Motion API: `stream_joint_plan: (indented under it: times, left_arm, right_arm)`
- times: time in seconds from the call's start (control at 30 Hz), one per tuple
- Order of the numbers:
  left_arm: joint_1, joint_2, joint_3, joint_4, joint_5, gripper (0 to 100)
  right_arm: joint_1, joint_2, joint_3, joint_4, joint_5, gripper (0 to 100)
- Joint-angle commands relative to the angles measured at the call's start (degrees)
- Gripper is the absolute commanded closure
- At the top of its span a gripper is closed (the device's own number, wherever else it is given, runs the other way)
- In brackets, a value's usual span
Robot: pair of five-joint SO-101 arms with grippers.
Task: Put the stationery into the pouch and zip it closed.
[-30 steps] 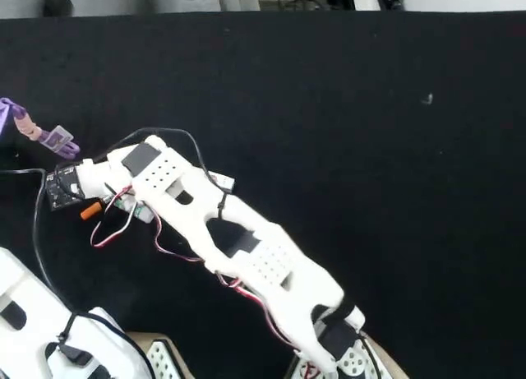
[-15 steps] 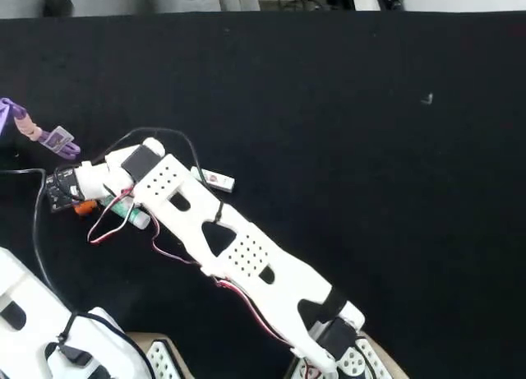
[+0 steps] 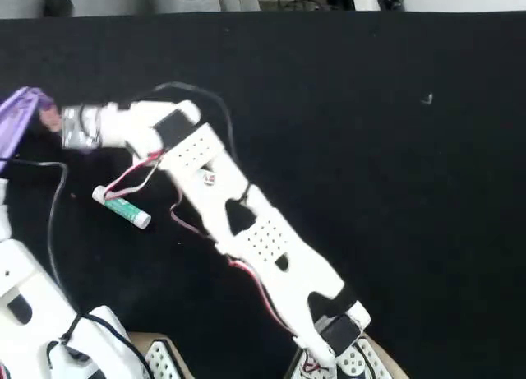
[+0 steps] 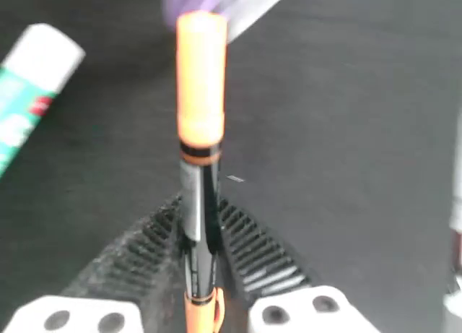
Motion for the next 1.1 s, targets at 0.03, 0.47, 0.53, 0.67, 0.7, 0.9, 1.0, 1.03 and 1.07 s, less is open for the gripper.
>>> stream_joint_plan:
  times: [0.03,0.47,0.53,0.67,0.7,0.9,1.0,1.03,1.07]
  left_arm:
    - [7.6,-1.3,-7.3,1.4,0.3,97]
    - [25.2,-0.9,-15.1,11.0,0.3,97]
    - [27.6,-0.8,-14.9,11.0,0.4,97]
    - [31.7,-0.8,-14.7,11.0,0.5,97]
    - [32.6,-0.9,-14.7,11.1,0.5,97]
    - [36.9,-0.7,-15.0,12.9,0.6,97]
    - [38.1,-0.7,-15.0,13.0,0.6,97]
    - [38.1,-0.7,-14.8,13.0,0.6,97]
    - [38.2,-0.7,-14.6,13.0,0.6,97]
  right_arm:
    - [6.0,-12.1,-3.1,0.4,-5.0,98.7]
    - [13.6,-24.6,-3.0,0.4,-16.0,98.7]
    - [14.8,-26.4,-3.0,0.4,-17.9,98.7]
    - [16.6,-30.1,-3.0,0.4,-22.3,98.7]
    - [17.1,-31.1,-3.0,0.7,-23.3,98.7]
    - [17.5,-37.9,-3.0,4.1,-29.3,98.7]
    - [17.4,-40.8,-3.0,5.5,-34.0,98.7]
    - [17.4,-41.6,-3.0,5.7,-35.3,98.7]
    - [17.4,-42.3,-3.0,6.1,-36.2,98.7]
